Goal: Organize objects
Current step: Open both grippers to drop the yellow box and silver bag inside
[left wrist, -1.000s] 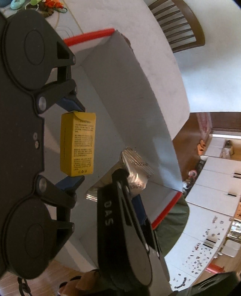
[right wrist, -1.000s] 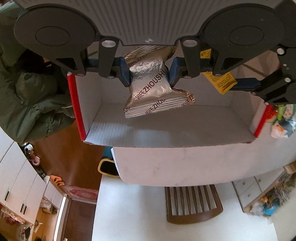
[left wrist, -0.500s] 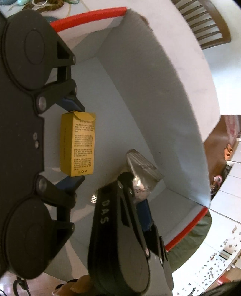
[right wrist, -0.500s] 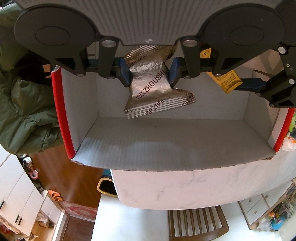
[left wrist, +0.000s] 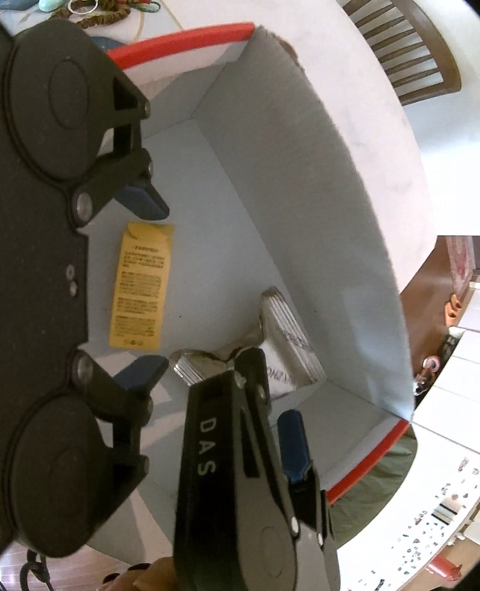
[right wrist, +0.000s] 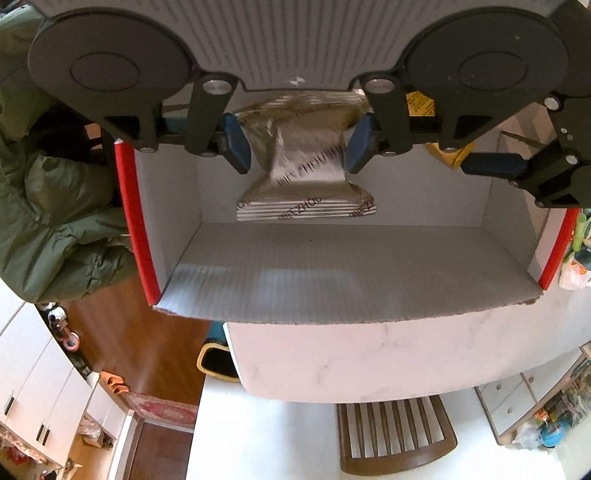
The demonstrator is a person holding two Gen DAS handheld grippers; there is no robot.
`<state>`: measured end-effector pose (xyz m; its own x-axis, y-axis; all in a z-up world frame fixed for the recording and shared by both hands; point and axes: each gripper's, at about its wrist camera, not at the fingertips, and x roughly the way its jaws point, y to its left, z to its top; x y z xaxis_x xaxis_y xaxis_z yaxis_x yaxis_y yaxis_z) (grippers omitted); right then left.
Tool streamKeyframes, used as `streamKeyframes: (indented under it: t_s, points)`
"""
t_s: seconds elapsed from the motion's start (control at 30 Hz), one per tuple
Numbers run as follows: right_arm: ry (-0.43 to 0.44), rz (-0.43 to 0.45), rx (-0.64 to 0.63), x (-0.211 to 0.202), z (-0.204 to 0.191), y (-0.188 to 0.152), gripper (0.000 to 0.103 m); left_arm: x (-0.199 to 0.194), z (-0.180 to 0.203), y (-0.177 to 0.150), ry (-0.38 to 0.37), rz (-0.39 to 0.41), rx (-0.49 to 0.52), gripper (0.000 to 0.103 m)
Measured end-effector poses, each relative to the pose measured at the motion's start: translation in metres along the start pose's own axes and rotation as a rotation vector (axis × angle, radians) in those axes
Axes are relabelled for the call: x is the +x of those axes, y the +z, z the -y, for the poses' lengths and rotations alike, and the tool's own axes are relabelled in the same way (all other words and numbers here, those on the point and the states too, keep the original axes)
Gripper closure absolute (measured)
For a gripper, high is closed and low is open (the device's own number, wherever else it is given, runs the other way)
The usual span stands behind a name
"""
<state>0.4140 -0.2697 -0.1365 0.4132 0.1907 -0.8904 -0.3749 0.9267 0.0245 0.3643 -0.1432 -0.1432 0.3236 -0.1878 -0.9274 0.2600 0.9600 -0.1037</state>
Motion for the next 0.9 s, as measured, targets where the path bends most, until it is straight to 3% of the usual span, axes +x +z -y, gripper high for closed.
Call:
streamKeyframes:
  t_s: [0.33, 0.9]
  points:
    - [0.050, 0.082, 0.024, -0.043, 0.002, -0.005, 0.047, -0.045, 0.000, -0.013, -0.036, 0.141, -0.031, 0.021]
    - [0.125, 0.293, -0.025, -0.140, -0.028, -0.037, 0.047, -0.130, -0.004, -0.049, -0.008, 0.404, -0.063, 0.020]
